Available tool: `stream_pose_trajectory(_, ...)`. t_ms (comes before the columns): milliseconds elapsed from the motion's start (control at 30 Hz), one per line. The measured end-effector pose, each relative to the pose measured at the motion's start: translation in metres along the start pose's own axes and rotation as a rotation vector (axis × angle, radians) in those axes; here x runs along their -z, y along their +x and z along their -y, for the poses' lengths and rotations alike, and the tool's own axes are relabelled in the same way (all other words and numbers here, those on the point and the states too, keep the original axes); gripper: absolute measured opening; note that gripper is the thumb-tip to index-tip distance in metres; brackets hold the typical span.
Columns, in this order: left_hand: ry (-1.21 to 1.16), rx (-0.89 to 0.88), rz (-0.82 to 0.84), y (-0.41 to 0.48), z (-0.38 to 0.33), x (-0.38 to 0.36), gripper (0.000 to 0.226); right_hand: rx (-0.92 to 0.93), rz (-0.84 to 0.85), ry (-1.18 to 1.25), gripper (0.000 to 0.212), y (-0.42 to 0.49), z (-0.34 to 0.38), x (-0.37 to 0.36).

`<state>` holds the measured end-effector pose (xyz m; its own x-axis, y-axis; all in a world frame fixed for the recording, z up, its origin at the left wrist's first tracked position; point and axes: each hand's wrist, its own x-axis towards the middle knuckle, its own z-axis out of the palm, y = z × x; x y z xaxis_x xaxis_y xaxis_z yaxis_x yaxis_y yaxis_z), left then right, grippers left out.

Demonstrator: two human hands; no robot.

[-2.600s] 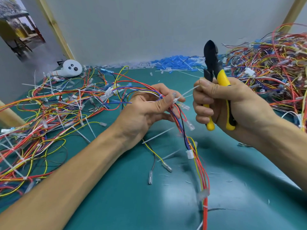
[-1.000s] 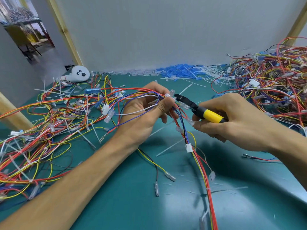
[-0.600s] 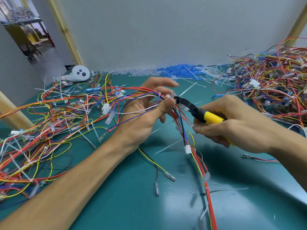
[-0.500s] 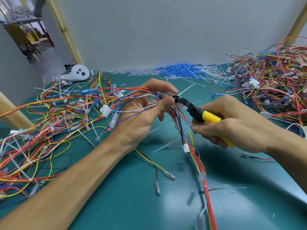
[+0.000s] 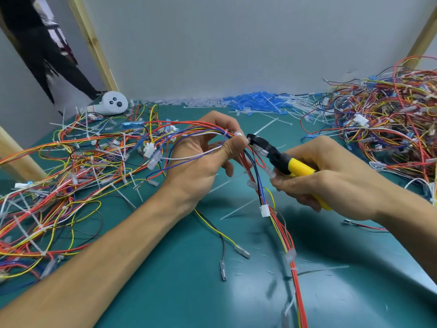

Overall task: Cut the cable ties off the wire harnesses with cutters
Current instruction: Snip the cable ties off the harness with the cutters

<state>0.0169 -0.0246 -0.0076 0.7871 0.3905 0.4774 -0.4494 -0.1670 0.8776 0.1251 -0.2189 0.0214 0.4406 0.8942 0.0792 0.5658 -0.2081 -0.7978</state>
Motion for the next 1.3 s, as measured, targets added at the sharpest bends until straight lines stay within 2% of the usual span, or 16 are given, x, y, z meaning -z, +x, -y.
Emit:
stream_pose_trajectory(200,-0.043,0.037,0.027,0.0,0.003,0.001,0.01,0.059,-0.059,-0.079,0.028,0.003,0.0,-0.008)
stream_pose_trajectory(333,-0.055,0.034,0.034,0.0,0.004,0.0,0.011,0.029,-0.017,0.011,0.028,0.001,0.0,-0.008)
stream_pose_trajectory(700,-0.075,0.085,0.039,-0.001,0.004,-0.002,0.011,0.048,-0.054,0.009,0.02,0.004,0.002,-0.015)
stream_pose_trajectory(900,-0.118,0.117,0.047,-0.002,0.003,-0.003,0.02,0.004,0.099,0.192,0.032,0.005,0.0,-0.01)
stream_pose_trajectory(1000,-0.125,0.126,0.051,-0.002,0.002,-0.003,0.034,-0.013,0.181,0.156,0.038,0.007,0.001,-0.01)
stream_pose_trajectory(1167,-0.131,0.147,0.048,-0.004,0.004,-0.003,0.013,-0.021,0.205,0.162,0.034,0.007,-0.001,-0.007)
stream_pose_trajectory(1300,-0.129,0.161,0.045,-0.004,0.002,-0.004,0.013,-0.055,0.208,0.283,0.028,0.008,-0.002,-0.008)
